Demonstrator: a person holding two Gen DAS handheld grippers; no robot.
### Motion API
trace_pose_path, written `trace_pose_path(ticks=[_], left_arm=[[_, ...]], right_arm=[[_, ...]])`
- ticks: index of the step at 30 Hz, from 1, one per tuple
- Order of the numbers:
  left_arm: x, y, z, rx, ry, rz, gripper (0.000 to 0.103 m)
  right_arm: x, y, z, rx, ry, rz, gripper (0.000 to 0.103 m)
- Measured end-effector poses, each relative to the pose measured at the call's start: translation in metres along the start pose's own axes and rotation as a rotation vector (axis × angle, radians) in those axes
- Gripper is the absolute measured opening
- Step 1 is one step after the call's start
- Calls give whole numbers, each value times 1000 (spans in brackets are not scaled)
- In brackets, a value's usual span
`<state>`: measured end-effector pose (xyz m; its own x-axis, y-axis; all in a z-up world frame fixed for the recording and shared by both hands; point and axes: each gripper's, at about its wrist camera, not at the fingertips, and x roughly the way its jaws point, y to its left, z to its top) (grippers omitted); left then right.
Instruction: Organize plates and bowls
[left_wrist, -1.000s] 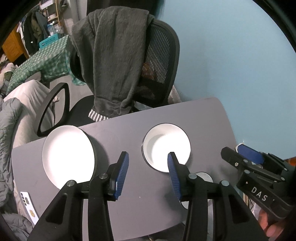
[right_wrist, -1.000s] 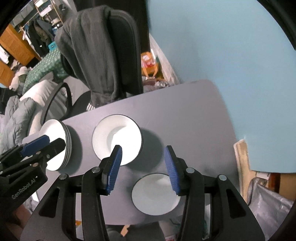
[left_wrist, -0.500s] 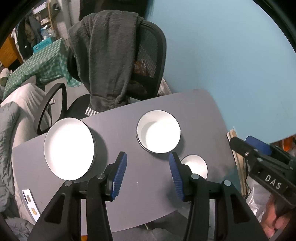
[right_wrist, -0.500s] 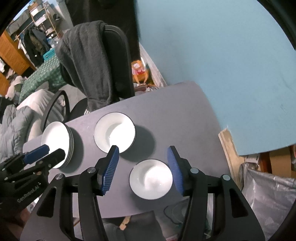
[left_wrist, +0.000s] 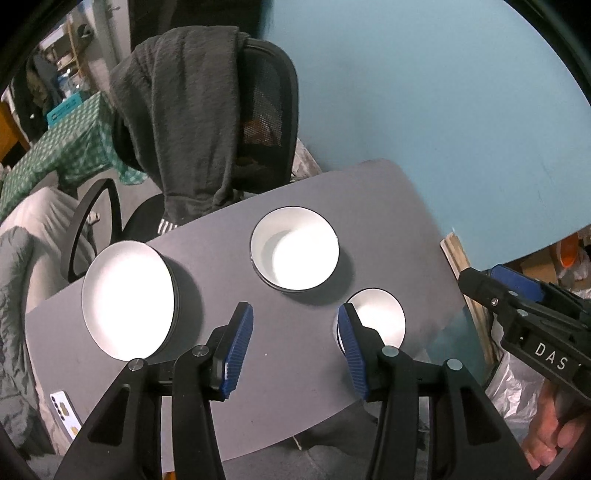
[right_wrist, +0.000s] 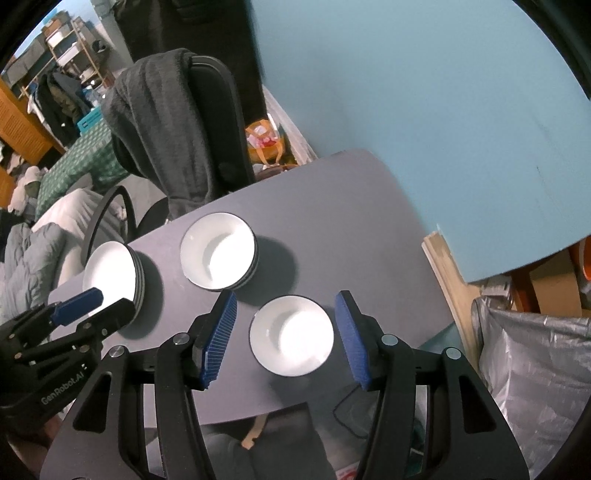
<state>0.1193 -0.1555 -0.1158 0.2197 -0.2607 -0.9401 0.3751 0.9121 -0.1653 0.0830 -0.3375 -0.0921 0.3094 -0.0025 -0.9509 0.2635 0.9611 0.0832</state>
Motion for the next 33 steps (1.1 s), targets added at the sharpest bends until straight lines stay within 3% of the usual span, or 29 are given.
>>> trace_pose_path(ticks=[15, 33], left_arm=[[26, -19, 2, 54, 46, 0, 49], [87, -42, -3, 112, 119, 6, 49]], right_arm=[[11, -31, -10, 51, 35, -25, 55], [65, -71, -35, 129, 116, -3, 55]])
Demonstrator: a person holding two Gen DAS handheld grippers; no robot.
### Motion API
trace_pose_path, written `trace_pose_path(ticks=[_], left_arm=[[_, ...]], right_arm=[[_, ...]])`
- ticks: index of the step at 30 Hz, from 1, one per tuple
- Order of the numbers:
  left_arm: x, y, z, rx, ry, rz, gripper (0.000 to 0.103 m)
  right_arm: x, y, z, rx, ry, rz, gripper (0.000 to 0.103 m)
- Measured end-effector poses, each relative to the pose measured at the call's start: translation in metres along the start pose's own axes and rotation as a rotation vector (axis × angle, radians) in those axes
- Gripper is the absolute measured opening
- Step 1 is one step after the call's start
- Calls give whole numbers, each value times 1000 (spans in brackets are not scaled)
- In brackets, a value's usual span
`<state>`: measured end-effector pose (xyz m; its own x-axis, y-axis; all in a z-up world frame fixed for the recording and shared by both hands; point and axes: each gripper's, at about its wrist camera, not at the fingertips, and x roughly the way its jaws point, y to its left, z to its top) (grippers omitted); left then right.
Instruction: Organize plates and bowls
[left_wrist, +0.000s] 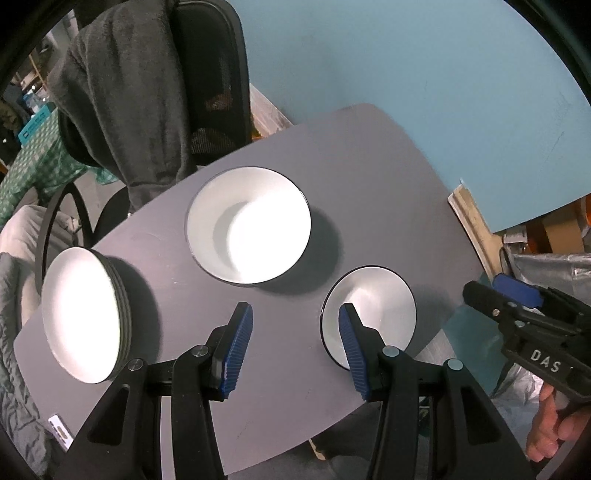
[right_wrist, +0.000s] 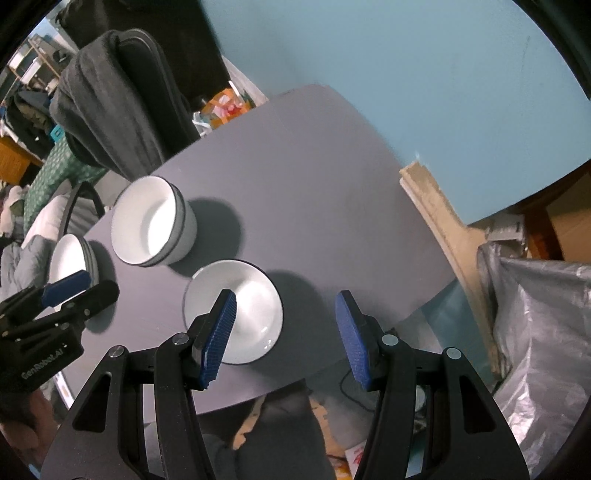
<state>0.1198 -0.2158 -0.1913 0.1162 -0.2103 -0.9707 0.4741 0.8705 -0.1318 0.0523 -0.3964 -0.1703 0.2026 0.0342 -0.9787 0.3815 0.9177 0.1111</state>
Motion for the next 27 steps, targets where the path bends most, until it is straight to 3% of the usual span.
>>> trace_pose_path(ticks=[15, 27], left_arm=[[75, -5, -18, -24, 106, 16, 49], [102, -10, -19, -31, 132, 26, 49]], right_arm=[[77, -3, -18, -56, 82, 1, 55], [115, 7, -19, -124, 132, -19, 55]])
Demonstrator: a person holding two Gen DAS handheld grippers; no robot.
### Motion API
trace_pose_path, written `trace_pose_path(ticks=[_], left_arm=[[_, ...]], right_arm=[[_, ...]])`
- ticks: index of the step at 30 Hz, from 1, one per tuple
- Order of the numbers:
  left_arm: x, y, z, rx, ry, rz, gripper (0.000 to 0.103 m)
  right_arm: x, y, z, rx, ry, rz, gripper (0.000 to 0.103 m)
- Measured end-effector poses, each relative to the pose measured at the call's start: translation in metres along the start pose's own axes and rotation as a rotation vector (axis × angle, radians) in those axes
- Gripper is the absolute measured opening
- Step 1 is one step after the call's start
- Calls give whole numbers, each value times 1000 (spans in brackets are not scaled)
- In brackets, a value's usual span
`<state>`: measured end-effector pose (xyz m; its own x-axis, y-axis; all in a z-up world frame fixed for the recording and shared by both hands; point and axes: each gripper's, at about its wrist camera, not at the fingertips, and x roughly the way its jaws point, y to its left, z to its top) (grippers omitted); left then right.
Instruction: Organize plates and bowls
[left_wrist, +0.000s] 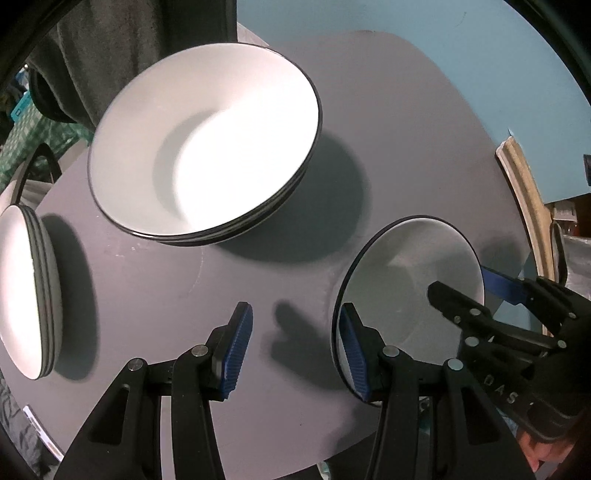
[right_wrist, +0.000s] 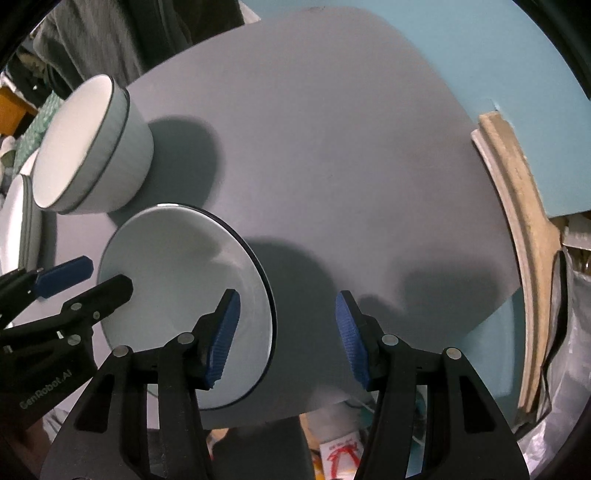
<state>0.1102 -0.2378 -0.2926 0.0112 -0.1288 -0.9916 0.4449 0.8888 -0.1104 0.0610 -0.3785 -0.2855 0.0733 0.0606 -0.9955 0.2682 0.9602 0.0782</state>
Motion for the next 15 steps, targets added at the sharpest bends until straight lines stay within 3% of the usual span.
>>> trace_pose_path(ticks=[6, 8, 11, 15], left_arm=[[9, -4, 1, 6, 15, 2, 49], [11, -4, 2, 2, 21, -5, 49], [12, -3, 2, 1, 24, -29, 42], [16, 3, 5, 10, 38, -70, 28]], right_arm=[[9, 5, 3, -6, 25, 26, 52], [12, 5, 5, -10, 31, 36, 38], [15, 7, 7, -24, 44, 48, 25], [16, 12, 6, -49, 44, 54, 20]])
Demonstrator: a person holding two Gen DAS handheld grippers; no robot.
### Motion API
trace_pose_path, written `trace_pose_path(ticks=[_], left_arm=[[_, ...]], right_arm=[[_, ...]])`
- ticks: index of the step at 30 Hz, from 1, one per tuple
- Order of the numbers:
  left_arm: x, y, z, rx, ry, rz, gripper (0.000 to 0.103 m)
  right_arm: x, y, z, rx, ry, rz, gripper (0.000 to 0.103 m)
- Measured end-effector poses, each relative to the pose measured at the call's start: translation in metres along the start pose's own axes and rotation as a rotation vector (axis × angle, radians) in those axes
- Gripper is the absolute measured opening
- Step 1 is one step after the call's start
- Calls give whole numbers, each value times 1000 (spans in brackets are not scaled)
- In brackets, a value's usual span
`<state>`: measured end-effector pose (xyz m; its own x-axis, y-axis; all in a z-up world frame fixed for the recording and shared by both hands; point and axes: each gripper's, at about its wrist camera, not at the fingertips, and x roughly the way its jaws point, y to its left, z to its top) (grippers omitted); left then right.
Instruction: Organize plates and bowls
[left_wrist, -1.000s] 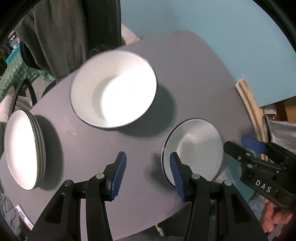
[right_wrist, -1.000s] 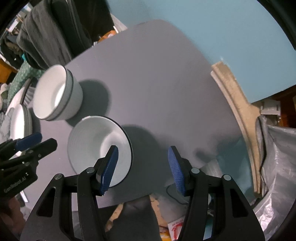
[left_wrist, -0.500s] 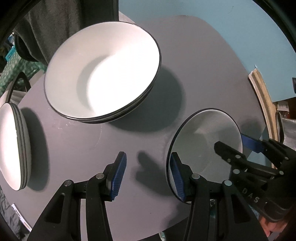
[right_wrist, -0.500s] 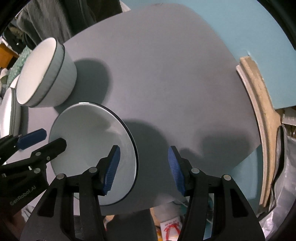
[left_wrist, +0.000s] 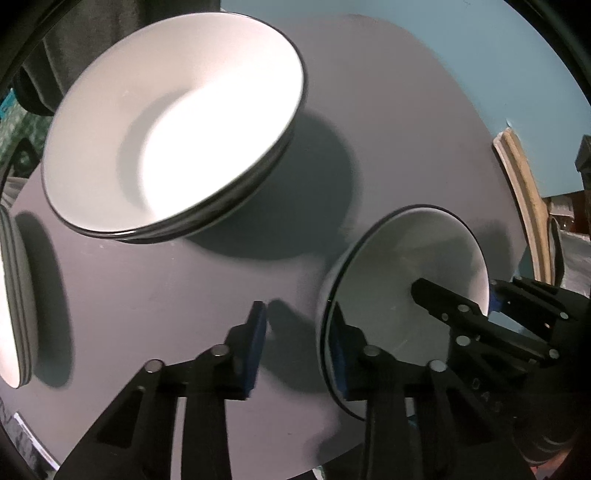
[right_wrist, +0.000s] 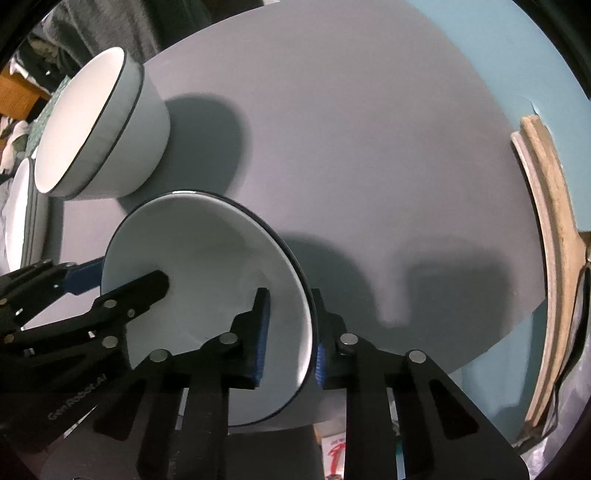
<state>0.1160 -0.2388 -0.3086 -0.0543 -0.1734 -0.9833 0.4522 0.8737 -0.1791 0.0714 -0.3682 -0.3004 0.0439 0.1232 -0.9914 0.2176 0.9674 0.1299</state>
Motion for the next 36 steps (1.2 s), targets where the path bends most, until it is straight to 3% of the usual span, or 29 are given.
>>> trace_pose_path(ticks=[9, 26, 36], left_arm=[[1, -8, 6, 18, -4, -19, 7], [-9, 22, -24, -56, 44, 4, 8], [-15, 42, -39, -146, 41, 3, 8]], right_arm=[[4, 11, 3, -16, 0, -1, 13], [9, 52, -9, -128, 28, 97, 10], [14, 94, -19, -226, 42, 89, 10]])
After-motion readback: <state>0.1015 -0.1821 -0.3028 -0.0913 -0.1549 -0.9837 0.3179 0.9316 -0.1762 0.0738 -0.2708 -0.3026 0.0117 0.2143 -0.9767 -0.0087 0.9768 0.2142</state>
